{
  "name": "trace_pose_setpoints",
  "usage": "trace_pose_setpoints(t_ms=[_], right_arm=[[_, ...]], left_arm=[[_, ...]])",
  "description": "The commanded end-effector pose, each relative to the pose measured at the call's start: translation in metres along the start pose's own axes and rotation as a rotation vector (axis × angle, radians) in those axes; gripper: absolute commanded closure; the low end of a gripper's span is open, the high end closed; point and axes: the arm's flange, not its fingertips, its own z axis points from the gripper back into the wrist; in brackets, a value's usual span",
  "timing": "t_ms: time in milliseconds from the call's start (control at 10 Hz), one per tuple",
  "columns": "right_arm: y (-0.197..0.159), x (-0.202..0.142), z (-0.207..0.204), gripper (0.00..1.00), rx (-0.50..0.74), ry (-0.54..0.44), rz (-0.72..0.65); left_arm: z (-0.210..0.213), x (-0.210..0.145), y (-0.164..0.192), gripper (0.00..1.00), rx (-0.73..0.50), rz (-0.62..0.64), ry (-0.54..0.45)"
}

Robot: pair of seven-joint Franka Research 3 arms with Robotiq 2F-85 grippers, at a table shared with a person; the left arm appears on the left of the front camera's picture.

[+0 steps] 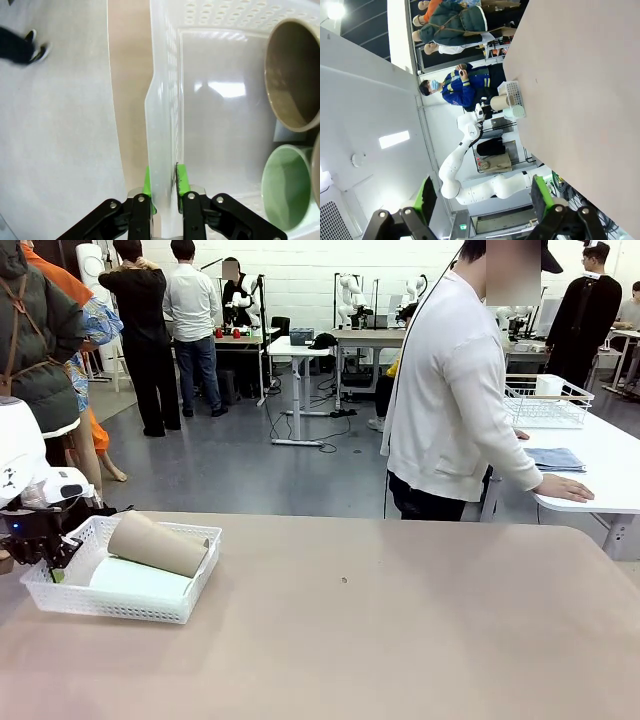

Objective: Clean and organize the cups into the basket.
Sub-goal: Move the Organizing basket back to the left side of the table.

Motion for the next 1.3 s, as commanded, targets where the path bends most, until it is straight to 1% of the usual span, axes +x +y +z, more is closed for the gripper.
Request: trace_pose_setpoints(t_ms=[0,100,200,1000,1200], right_arm=[[-0.001,0.0,-0.001,0.0,0.01,-0.012,0.001],[-0.001,0.0,-0.001,0.0,0.01,-0.012,0.001],[-0.001,0.0,-0.001,0.0,0.01,-0.012,0.001],[-0.001,0.0,-0.001,0.0,0.01,-0.012,0.001],[-0.001,0.0,-0.001,0.0,0.01,-0.012,0.001]], left_arm=[[0.005,-0.004,0.005,0.0,0.014,-0.011,-0.023],[0.007,-0.005,0.005,0.29,0.016,-0.011,-0.026],[0.007,-0.006,0.004,0.0,0.015,-0.008,-0.025],[0.013,-0.011,0.006,0.0,0.032,-0.005,-0.032],[0.022,-0.016,0.009,0.0,0.026,0.019,-0.051]])
